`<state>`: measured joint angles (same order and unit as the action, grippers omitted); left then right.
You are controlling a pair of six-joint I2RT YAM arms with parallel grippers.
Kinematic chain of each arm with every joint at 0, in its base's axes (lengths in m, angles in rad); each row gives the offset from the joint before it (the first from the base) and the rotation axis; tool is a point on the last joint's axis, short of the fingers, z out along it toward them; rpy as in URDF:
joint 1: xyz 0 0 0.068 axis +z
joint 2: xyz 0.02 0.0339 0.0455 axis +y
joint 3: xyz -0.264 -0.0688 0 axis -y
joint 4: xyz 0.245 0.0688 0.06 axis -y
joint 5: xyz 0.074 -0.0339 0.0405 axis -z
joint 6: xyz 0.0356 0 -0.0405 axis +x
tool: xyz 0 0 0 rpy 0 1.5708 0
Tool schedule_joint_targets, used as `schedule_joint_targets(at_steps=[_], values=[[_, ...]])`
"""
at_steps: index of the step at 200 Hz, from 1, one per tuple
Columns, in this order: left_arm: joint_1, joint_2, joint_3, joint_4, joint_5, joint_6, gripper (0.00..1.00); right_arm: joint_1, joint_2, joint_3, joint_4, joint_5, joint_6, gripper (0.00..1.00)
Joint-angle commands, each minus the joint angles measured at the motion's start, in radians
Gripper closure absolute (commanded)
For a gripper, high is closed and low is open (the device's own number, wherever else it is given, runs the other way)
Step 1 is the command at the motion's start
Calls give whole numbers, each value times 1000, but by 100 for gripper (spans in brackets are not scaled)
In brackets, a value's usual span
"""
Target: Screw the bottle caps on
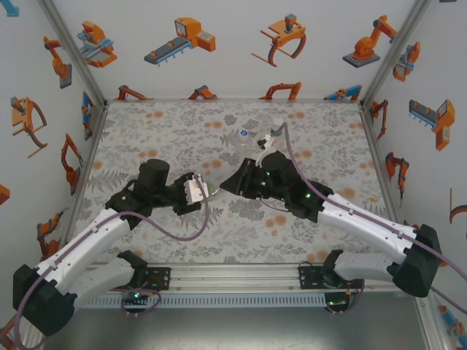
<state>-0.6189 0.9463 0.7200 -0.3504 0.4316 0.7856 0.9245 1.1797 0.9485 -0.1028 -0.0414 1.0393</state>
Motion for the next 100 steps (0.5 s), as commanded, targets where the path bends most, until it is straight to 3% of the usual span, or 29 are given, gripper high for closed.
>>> schedule_joint_targets(at_steps=[1,23,39,56,100], values=[[-12,-15,33,41,88,4,100,-4,17,12,52,97,165,100],[-11,-16,35,41,91,3,100,-4,3,46,40,90,50,100],[-11,-16,35,41,97,1,100,-4,-15,78,18,74,-117,69],[-11,-16,37,41,116,-6,100,-4,-46,104,-11,61,-307,54],[-10,-29,27,131,214,-111,100,-4,-163,42,171,7,-615,43]])
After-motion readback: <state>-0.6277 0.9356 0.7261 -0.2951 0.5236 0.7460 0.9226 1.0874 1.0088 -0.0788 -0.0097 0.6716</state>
